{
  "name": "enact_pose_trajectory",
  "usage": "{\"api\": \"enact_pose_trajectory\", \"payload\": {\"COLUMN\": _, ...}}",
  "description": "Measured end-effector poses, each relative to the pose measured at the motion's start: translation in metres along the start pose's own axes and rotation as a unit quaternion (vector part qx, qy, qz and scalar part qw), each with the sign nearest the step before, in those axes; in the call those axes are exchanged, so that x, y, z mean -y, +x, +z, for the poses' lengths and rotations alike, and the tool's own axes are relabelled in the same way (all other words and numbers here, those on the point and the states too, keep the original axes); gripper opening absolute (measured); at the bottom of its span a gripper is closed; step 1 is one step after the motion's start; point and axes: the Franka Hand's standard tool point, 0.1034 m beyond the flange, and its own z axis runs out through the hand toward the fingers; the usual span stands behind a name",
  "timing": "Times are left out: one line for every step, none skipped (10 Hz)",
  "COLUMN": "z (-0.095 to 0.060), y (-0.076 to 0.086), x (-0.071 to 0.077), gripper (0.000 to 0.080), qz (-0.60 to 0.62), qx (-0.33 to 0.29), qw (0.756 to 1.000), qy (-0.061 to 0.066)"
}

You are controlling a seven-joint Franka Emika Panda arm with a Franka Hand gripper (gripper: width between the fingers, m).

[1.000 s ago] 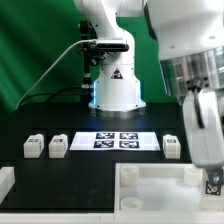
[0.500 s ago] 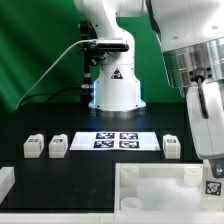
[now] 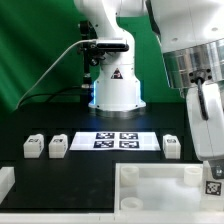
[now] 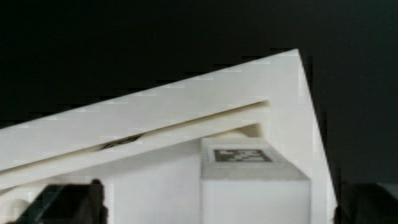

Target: Assemble one leg

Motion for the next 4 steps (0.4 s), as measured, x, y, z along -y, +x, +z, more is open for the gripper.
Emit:
{"api": "enact_pose_trajectory", "payload": {"z": 0.0002, "y": 0.0001, "x": -0.0001, "gripper": 0.0649, "qz": 0.000, "qx": 0.000, "qw": 1.000, "qy": 0.000}}
{"api": "enact_pose_trajectory", "payload": {"z": 0.0003, "y": 0.0001, "x": -0.0002, "gripper": 0.0649, "qz": 0.000, "qx": 0.000, "qw": 1.000, "qy": 0.000}}
{"api": "enact_pose_trajectory", "payload": {"z": 0.0005, "y": 0.0001, "x": -0.0002, "gripper": 0.0649, "qz": 0.000, "qx": 0.000, "qw": 1.000, "qy": 0.000}}
{"api": "enact_pose_trajectory", "payload": {"z": 0.0006, "y": 0.0001, "x": -0.0003, "gripper": 0.0649, "qz": 0.000, "qx": 0.000, "qw": 1.000, "qy": 0.000}}
